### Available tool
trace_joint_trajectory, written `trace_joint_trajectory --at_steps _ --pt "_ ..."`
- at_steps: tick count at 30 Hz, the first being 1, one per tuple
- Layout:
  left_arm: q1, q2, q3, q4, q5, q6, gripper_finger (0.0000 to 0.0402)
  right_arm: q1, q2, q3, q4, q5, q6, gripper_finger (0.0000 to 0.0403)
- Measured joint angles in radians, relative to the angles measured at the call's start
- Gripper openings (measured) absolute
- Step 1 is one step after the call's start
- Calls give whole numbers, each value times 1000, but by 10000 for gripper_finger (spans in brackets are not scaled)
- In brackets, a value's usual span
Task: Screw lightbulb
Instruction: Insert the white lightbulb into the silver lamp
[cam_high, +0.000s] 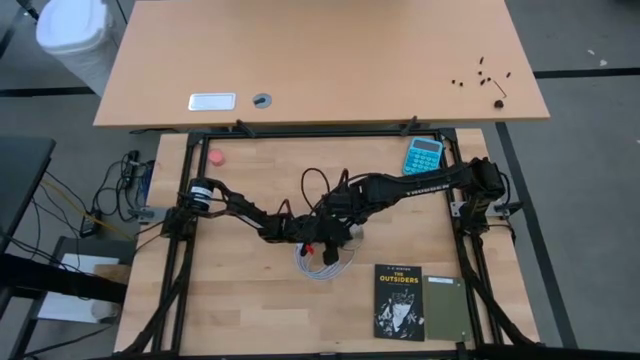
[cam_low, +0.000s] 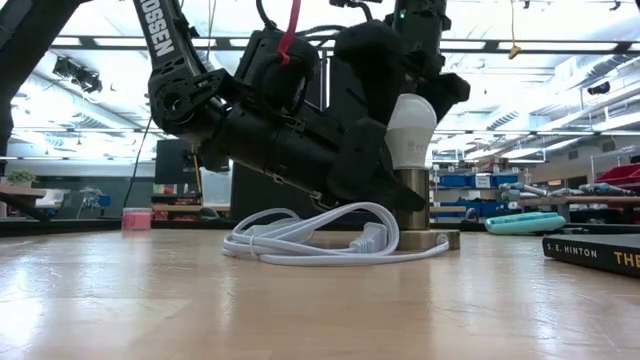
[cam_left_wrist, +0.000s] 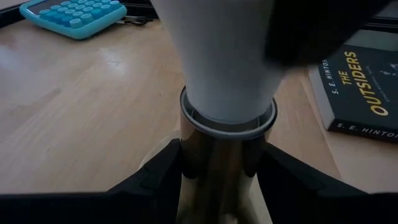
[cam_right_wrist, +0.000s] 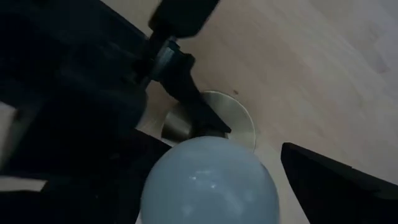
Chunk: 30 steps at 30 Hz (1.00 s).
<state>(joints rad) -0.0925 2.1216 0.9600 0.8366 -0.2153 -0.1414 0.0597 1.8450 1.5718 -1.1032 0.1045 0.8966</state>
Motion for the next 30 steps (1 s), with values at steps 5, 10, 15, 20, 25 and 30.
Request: trace_joint_trajectory --at_steps 5,10,15,20,25,30 --pt "0 0 0 -1 0 -1 184 0 0 50 -36 1 -24 361" --pt "0 0 0 -2 0 -1 184 0 0 121 -100 7 -45 362" --pt "0 0 0 -4 1 -1 184 3 0 209 -129 34 -100 362" --pt "0 -1 1 -9 1 2 184 19 -1 301 -173 33 -288 362" --pt "0 -2 2 -18 5 3 184 75 -1 346 -319 36 -678 355" --pt "0 -2 2 -17 35 39 184 119 -1 335 -465 103 -961 343"
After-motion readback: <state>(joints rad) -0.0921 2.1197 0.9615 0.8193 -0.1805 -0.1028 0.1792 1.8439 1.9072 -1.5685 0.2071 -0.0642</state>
